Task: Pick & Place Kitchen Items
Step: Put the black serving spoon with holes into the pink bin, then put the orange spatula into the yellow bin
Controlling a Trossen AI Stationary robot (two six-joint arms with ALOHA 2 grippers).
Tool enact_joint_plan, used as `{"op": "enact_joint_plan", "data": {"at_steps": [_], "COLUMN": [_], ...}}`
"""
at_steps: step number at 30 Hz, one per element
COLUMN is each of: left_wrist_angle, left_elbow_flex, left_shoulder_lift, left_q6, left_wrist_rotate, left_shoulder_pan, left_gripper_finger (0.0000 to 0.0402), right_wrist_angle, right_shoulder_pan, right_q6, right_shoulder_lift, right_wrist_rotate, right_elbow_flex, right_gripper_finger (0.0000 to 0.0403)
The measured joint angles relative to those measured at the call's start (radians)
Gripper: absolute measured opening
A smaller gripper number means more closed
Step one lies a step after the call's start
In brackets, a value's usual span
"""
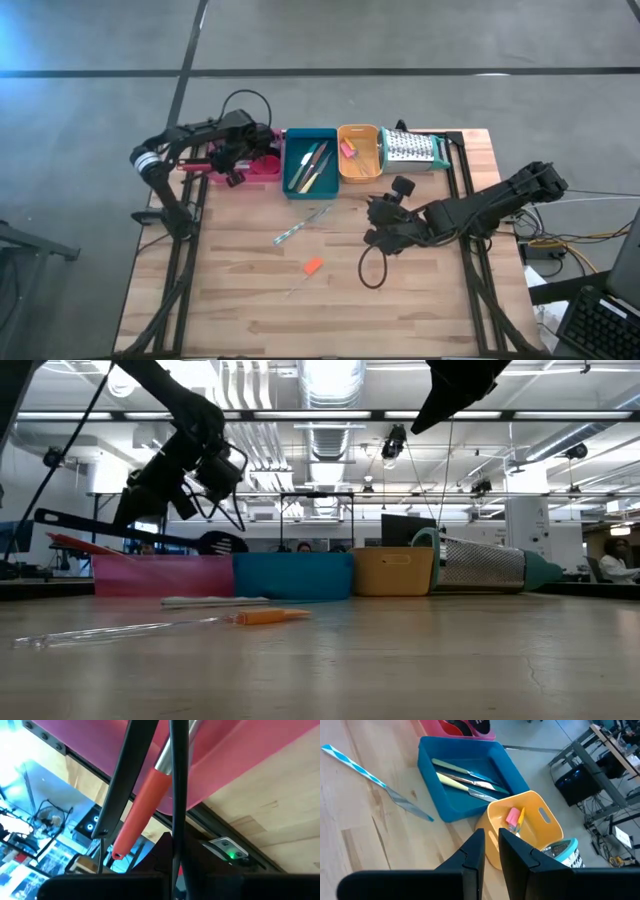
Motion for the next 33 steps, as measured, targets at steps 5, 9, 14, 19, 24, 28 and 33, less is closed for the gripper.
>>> {"op": "enact_joint_plan", "data": {"at_steps": [5, 9, 14, 19, 24, 28, 33], "left_wrist_angle": [0.001, 0.0, 0.0, 0.0, 0.0, 0.0, -0.001], "left_elbow_flex": [0.0, 0.0, 0.0, 0.0, 0.0, 0.0, 0.0], "left_shoulder_lift": [0.04, 0.05, 0.036, 0.0, -0.063, -0.143, -0.26], "left_q6": [-0.001, 0.006, 0.0, -0.005, -0.027, -0.042, -0.113], "left_wrist_rotate": [0.026, -0.026, -0.092, -0.13, -0.148, -0.105, 0.084], "left_shoulder_pan": [0.008, 0.008, 0.008, 0.007, 0.006, 0.004, 0.003], "left_gripper_finger": [0.0019, 0.0029, 0.0092, 0.0144, 0.0171, 0.0175, 0.0176], "right_wrist_angle": [0.0, 0.0, 0.0, 0.0, 0.0, 0.0, 0.0], "right_shoulder_pan": [0.0, 0.0, 0.0, 0.0, 0.0, 0.0, 0.0], "right_q6": [0.0, 0.0, 0.0, 0.0, 0.0, 0.0, 0.0], "right_shoulder_lift": [0.0, 0.0, 0.0, 0.0, 0.0, 0.0, 0.0], "right_wrist_rotate": [0.0, 0.0, 0.0, 0.0, 0.0, 0.0, 0.0], "right_elbow_flex": [0.0, 0.0, 0.0, 0.0, 0.0, -0.001, -0.001], "right_gripper_finger": [0.0047, 0.0047, 0.0047, 0.0047, 0.0047, 0.0047, 0.0047]}}
